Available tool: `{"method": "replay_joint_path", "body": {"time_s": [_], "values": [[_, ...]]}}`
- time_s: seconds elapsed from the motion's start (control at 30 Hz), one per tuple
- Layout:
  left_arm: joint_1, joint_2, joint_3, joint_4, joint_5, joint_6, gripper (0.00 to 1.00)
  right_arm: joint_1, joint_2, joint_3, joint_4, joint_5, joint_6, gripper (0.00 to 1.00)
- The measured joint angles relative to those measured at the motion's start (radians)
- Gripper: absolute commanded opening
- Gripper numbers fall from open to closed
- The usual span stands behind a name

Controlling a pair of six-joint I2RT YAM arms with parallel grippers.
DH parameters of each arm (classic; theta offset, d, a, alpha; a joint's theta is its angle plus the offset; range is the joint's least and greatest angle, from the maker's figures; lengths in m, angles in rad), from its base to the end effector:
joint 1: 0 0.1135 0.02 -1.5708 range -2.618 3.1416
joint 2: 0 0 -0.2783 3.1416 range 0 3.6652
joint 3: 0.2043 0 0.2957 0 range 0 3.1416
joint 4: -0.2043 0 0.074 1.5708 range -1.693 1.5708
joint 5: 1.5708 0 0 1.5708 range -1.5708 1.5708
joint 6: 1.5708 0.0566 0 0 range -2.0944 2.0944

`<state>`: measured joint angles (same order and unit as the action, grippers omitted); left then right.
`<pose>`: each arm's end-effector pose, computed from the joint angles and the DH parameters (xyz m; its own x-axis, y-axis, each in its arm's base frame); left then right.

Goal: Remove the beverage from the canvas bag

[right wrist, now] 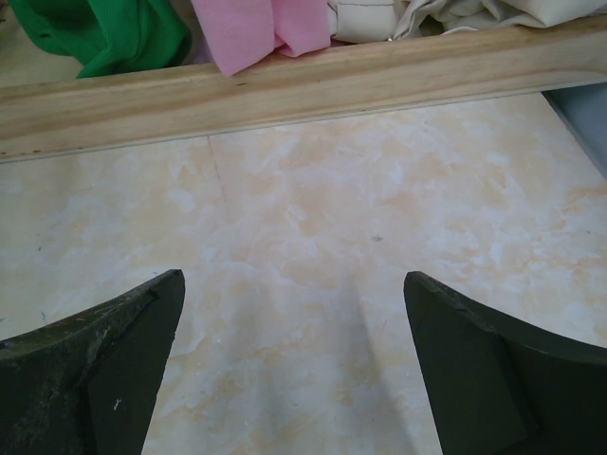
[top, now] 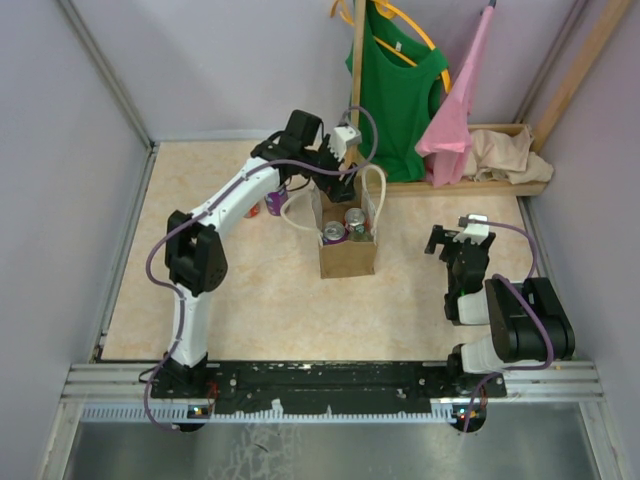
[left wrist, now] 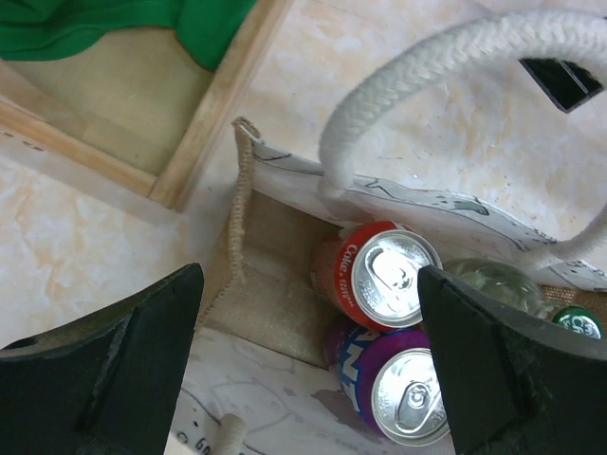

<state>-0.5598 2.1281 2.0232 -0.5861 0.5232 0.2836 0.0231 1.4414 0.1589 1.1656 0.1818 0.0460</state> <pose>0.4563 -0.3193 0.3006 -0.2984 0.4731 -0.8289 0.9060 0.4137 -0.0901 0.2529 -0.0044 0.1138 -0.1093 0.0427 -0.9931 0.1620 0.9865 0.0246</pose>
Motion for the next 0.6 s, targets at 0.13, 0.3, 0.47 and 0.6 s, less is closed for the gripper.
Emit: {"method": "replay_joint_path", "body": {"time_s": [0.13, 0.3, 0.47, 0.6], "values": [[-0.013, 0.0, 0.0, -0.031, 0.002, 0.019, 0.99, 0.0, 0.0, 0.0, 0.0, 0.0, 0.0, 0.99], [-0.026, 0.0, -0.007, -0.049, 0.002, 0.04, 0.99, 0.0, 0.0, 0.0, 0.0, 0.0, 0.0, 0.99], [-0.039, 0.0, -0.031, -0.05, 0.007, 0.05, 0.99, 0.0, 0.0, 0.0, 0.0, 0.0, 0.0, 0.99], [-0.043, -0.019, -0.064, -0.022, -0.016, 0.05, 0.99, 0.0, 0.0, 0.0, 0.0, 0.0, 0.0, 0.99]]}}
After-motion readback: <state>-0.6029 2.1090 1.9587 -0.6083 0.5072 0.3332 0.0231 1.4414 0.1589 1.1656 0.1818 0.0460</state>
